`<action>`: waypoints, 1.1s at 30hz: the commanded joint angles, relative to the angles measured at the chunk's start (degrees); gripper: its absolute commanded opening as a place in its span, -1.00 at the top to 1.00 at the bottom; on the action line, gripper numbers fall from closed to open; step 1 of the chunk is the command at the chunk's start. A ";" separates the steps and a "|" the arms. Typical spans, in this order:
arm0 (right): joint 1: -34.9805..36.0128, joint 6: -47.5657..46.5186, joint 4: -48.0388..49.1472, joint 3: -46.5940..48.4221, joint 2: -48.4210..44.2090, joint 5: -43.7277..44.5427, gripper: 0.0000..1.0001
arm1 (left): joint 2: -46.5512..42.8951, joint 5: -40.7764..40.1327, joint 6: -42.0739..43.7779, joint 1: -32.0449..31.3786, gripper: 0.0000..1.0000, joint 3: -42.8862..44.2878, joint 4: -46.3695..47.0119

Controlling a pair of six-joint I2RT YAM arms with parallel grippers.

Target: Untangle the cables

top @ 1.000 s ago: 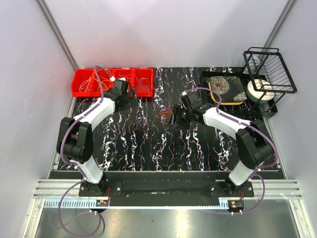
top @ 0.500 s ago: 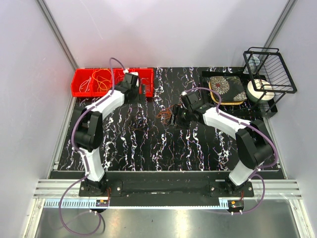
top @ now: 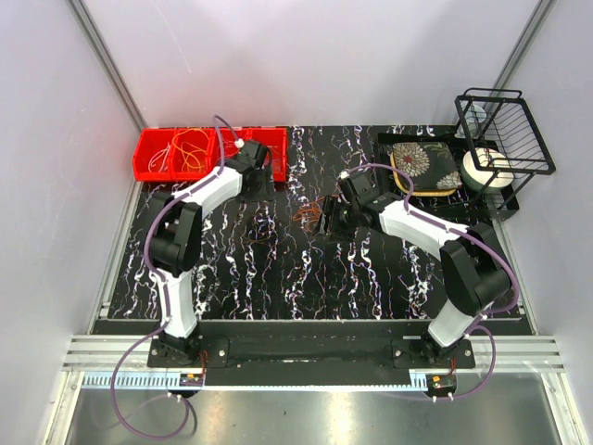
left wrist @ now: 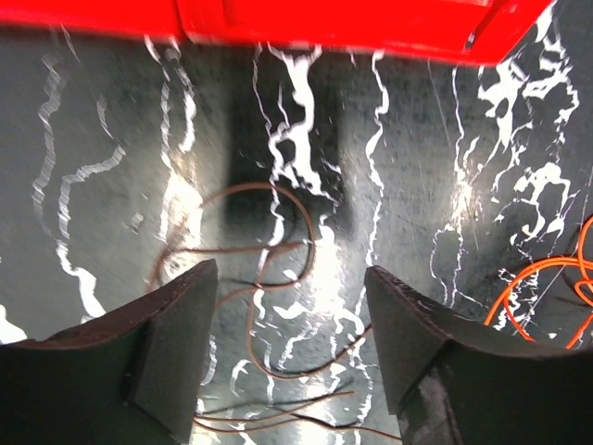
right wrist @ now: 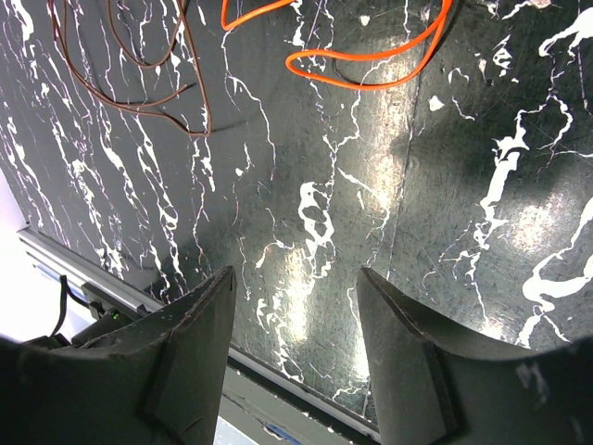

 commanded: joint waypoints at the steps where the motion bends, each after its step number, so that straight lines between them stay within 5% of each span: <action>1: -0.28 -0.24 1.46 -0.09 -0.49 -1.09 -0.22 | 1.60 -2.65 -5.95 -0.69 -0.32 2.18 -2.24; 8: -0.28 -0.24 1.54 0.00 -0.23 -1.53 -0.22 | 3.89 -4.40 -7.36 -1.40 -0.29 3.06 -2.42; 24: -0.28 -0.16 1.55 0.17 0.91 -2.49 -0.22 | 8.19 -6.60 -7.37 -1.48 0.22 6.31 -1.10; 27: -0.37 -0.16 1.54 0.35 1.26 -2.84 -0.22 | 9.07 -6.52 -7.10 -1.40 0.55 6.92 -1.01; 29: -0.28 -0.07 1.54 0.35 1.26 -3.02 -0.22 | 8.90 -6.51 -7.28 -1.48 1.00 6.93 -1.10; 33: -0.37 -0.07 1.37 0.43 1.26 -3.11 -0.22 | 7.41 -5.29 -6.58 -1.48 1.00 6.31 -1.27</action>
